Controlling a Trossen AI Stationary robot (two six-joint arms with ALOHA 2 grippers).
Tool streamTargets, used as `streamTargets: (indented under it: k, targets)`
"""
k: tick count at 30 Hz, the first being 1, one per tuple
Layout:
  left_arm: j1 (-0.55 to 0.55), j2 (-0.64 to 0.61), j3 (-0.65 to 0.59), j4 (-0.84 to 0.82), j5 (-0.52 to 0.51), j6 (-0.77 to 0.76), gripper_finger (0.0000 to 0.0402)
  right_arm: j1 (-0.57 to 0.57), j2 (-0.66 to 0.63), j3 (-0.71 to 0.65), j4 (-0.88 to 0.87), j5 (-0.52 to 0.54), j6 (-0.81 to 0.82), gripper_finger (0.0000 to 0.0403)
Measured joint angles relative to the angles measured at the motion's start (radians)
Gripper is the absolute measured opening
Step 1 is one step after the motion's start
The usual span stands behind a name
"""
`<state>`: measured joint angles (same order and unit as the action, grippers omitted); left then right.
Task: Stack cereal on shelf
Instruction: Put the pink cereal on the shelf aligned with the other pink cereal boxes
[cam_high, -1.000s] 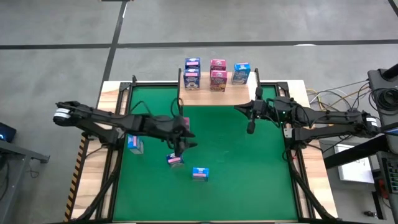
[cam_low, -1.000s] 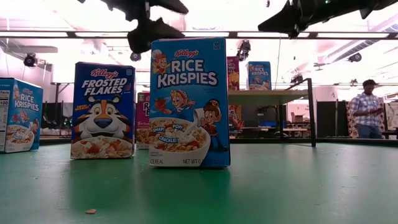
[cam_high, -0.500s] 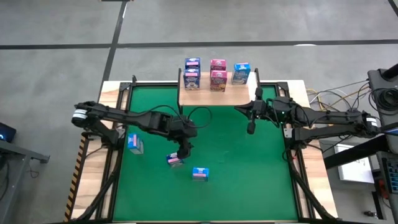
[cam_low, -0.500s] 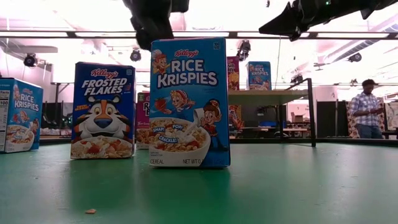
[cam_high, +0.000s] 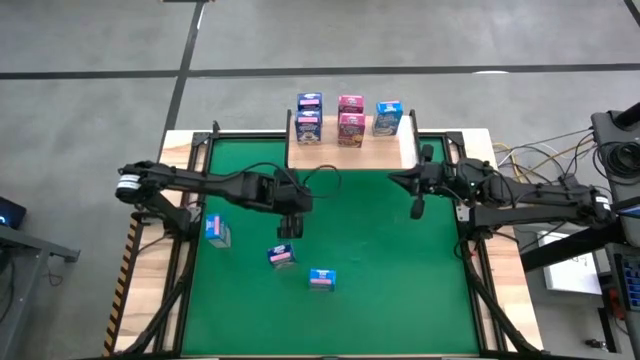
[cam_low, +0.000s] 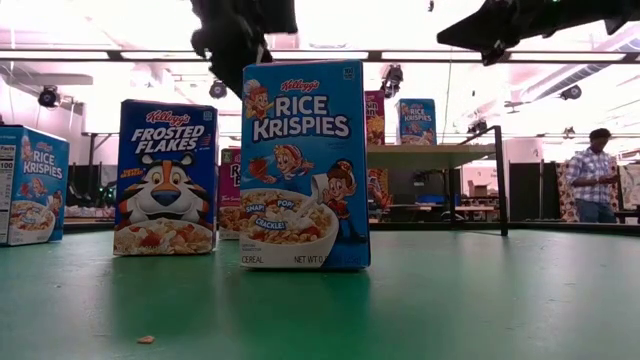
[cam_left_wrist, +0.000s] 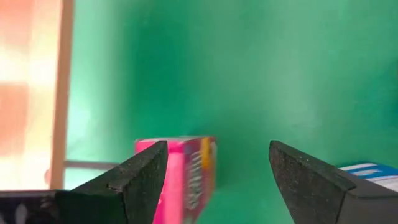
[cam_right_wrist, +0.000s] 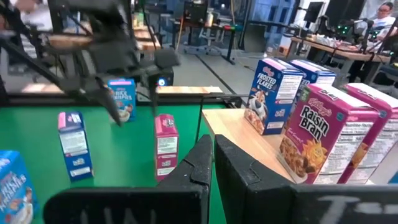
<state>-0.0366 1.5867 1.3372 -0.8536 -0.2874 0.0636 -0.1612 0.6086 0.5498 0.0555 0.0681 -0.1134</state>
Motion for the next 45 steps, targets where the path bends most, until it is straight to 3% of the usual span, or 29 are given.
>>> streamTargets:
  k: [15,27,36,45]
  targets:
    - [0.157,-0.002,-0.114,0.076,0.077,0.065,0.0238,0.000,-0.043,-0.028,0.001,-0.001,0.061,0.0009]
    - [0.167,-0.002,-0.083,0.071,0.085,0.058,0.0235,0.000,-0.043,-0.029,0.001,0.000,0.063,0.0009]
    - [0.179,-0.002,-0.123,0.075,0.079,0.055,0.0258,0.000,-0.043,-0.030,0.001,0.000,0.061,0.0009]
    - [0.181,-0.002,-0.142,0.114,0.069,0.058,0.0249,0.000,-0.043,-0.030,0.000,0.000,0.061,0.0009]
